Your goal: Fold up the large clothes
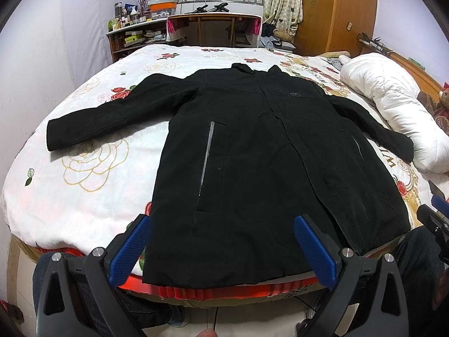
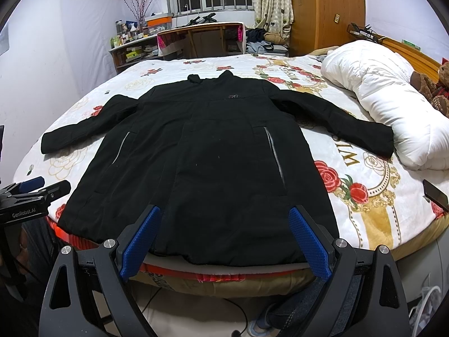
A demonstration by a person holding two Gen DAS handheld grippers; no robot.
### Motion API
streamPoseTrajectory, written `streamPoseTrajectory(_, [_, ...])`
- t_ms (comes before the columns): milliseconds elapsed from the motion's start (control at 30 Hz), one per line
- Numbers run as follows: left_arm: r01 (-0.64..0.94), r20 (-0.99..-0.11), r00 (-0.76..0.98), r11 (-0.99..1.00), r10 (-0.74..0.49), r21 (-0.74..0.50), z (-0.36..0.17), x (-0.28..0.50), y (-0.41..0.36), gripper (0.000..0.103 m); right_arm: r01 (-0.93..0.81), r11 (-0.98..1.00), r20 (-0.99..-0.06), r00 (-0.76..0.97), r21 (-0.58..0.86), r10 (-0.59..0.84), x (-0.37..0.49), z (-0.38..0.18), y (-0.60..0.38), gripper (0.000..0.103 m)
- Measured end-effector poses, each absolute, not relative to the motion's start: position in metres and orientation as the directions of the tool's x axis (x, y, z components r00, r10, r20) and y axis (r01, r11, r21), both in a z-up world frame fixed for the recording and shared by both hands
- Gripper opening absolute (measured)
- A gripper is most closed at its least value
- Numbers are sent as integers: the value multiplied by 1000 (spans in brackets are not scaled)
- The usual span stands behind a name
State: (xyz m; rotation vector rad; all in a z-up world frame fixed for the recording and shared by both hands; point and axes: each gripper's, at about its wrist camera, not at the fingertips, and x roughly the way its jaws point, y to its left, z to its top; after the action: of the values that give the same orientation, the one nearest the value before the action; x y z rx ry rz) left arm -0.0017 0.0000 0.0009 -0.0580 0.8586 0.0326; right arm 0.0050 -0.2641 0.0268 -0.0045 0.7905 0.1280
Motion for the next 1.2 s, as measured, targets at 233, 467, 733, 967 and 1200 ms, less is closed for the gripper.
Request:
streamPoseTrajectory(233, [-57, -755, 656, 998, 16, -29, 2, 0, 1, 102, -121, 992, -707, 697, 45, 117, 6, 27, -262, 93])
streamPoseTrajectory(467, [-60, -758, 652, 998, 22, -22, 1, 2, 0, 102, -115, 992, -705, 700, 47, 115, 12, 26, -263, 93])
streamPoseTrajectory(733, [-74, -771, 637, 997, 33, -18, -7, 17, 6, 102, -127, 991, -714, 689, 51, 125, 26, 22, -263, 93])
streamPoseTrajectory(967, [-112, -780, 623, 994, 59, -14, -15, 41, 23, 102, -147, 987, -731, 666, 68, 150, 53, 15, -259, 93])
streamPoseTrajectory(1200, [-171, -781, 616, 985, 100, -9, -28, 79, 53, 102, -181, 982, -741, 651, 54, 161, 89, 9, -247, 93])
